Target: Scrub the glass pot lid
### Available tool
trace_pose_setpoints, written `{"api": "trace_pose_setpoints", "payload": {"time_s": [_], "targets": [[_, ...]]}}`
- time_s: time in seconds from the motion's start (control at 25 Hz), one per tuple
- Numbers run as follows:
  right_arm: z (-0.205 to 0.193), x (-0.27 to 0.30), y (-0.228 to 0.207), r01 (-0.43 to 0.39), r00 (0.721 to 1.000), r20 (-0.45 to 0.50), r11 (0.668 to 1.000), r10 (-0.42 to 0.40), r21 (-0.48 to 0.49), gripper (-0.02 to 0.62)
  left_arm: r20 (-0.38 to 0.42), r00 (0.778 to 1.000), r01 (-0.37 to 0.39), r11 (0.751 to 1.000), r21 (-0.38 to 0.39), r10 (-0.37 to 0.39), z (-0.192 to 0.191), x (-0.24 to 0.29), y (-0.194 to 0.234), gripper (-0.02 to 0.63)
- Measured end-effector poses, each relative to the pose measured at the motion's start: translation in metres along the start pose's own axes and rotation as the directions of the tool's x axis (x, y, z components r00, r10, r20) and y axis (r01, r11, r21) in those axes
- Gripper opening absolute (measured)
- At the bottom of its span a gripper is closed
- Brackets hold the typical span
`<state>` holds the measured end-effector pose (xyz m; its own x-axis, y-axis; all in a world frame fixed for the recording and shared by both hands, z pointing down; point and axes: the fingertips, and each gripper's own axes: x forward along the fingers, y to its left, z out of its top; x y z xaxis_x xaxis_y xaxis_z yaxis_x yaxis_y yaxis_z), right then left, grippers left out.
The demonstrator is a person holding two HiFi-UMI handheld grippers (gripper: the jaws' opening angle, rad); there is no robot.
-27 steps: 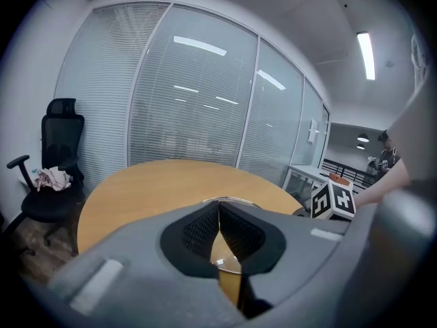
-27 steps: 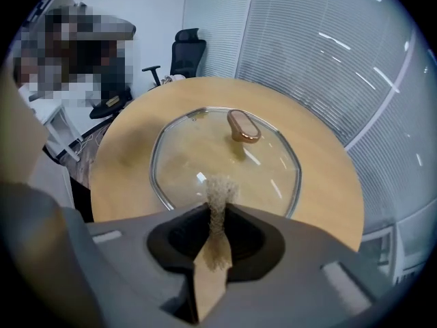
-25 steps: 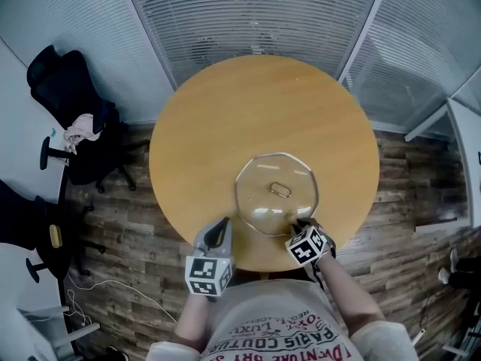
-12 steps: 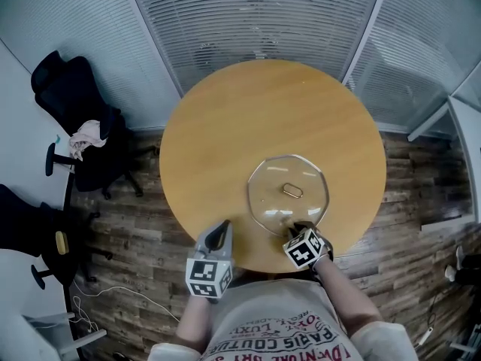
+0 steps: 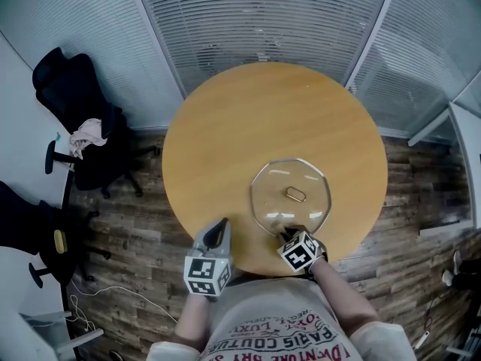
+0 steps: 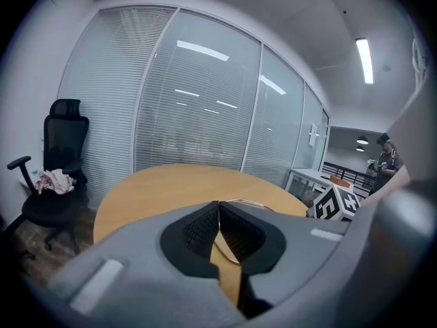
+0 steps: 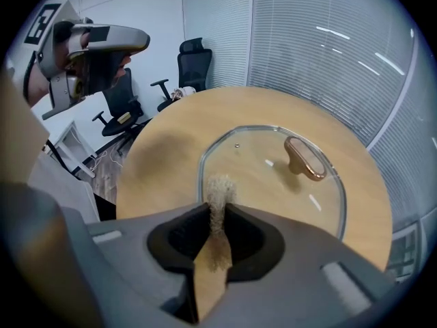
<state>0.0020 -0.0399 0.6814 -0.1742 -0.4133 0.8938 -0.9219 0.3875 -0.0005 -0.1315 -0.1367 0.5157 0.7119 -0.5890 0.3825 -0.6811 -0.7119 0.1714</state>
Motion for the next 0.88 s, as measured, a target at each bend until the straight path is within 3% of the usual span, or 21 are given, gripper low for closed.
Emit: {"api": "trace_pose_setpoints", "payload": {"time_s": [0.12, 0.24, 0.64, 0.88], "targets": [[0.006, -0.004, 0.006, -0.044, 0.999, 0.023, 0.999, 0.045, -0.019, 0.064, 0.002, 1.0, -0.003, 1.0, -0.001, 0.003, 0.002, 0.002, 0.0, 0.008], [0.019, -0.01, -0.001, -0.038, 0.998, 0.055, 0.998, 0.041, -0.054, 0.064, 0.002, 1.0, -0.016, 1.0, -0.008, 0.016, 0.002, 0.004, 0.001, 0.008], [0.094, -0.044, -0.075, -0.015, 0.98, 0.198, 0.996, 0.032, -0.084, 0.064, 0.001, 0.991, -0.131, 0.989, -0.068, 0.131, 0.003, 0.009, 0.002, 0.008], [0.102, -0.03, -0.136, 0.028, 0.989, 0.151, 0.994, -0.011, -0.108, 0.064, -0.011, 0.98, -0.199, 0.974, -0.11, 0.199, 0.001, 0.018, -0.001, 0.008]]}}
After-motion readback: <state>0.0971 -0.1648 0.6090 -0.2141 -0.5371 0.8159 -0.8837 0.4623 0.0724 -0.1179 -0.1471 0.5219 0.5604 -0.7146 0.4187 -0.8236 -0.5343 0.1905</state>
